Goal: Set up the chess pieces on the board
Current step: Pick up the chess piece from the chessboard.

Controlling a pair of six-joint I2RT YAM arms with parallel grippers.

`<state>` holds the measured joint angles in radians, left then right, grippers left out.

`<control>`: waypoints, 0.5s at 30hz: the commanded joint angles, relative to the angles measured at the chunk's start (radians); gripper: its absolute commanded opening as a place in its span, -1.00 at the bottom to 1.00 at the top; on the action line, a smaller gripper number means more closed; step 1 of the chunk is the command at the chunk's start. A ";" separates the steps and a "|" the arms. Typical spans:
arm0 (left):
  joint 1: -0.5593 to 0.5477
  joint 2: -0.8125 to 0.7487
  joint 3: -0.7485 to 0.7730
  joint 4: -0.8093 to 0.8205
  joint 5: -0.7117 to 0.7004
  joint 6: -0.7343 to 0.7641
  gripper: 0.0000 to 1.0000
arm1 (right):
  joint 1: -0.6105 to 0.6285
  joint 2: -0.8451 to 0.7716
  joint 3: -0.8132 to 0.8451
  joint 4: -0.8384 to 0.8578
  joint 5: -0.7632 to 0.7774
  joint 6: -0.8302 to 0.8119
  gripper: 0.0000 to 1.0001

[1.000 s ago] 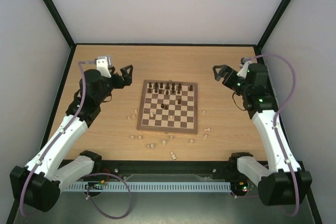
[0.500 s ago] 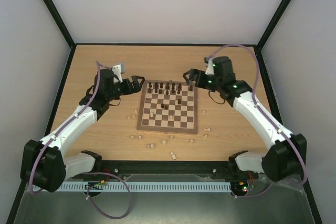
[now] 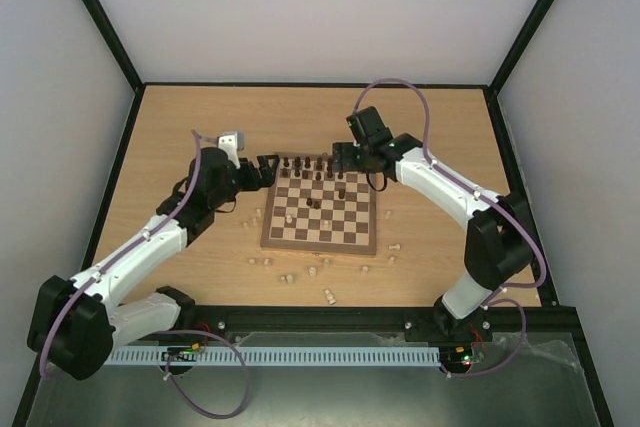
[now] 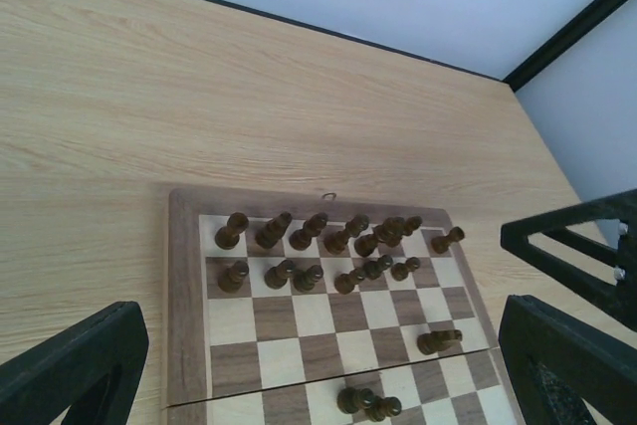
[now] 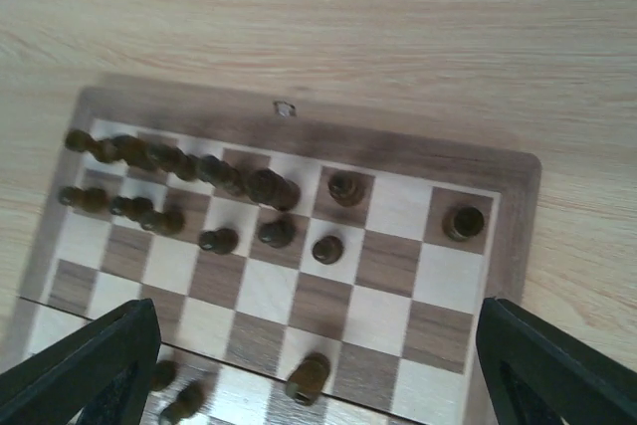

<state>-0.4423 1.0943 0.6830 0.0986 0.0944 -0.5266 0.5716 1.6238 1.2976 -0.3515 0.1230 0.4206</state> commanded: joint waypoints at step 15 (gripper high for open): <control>-0.087 0.148 0.062 -0.008 -0.083 0.058 0.99 | 0.118 0.033 -0.126 -0.045 0.089 -0.024 0.13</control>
<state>-0.5270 1.2396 0.7094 0.0898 0.0181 -0.4812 0.6510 1.6428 1.1862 -0.3813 0.1654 0.4034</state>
